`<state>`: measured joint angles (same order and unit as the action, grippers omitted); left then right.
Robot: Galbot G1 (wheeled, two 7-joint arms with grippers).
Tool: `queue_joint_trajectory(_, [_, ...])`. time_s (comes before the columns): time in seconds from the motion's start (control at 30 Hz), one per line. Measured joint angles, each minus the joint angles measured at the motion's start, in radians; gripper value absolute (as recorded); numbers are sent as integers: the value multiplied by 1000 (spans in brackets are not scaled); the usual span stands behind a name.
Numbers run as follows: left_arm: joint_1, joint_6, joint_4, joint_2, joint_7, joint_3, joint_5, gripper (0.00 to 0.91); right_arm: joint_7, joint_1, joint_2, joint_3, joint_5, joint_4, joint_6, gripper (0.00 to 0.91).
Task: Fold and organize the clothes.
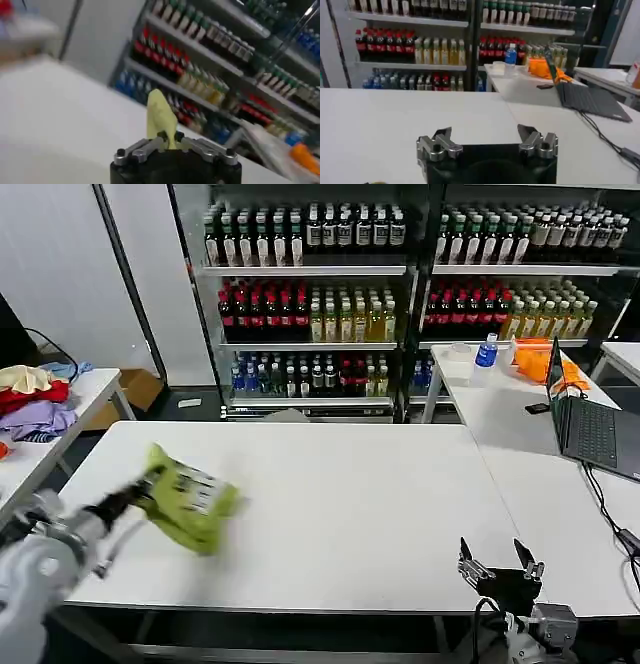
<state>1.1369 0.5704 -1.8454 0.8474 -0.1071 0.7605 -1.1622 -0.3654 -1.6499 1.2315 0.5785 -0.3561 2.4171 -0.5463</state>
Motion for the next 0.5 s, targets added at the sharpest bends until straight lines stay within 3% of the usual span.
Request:
queue_joint_trajectory(0.2, [63,-63,-56,-65,13,4,258,20,2,14,13,-18,9,-23,7,907])
queue_joint_trajectory(0.5, [138,-264,-1,39,-47,-233,818,20,4,20,27,-16,24,-50,17,907])
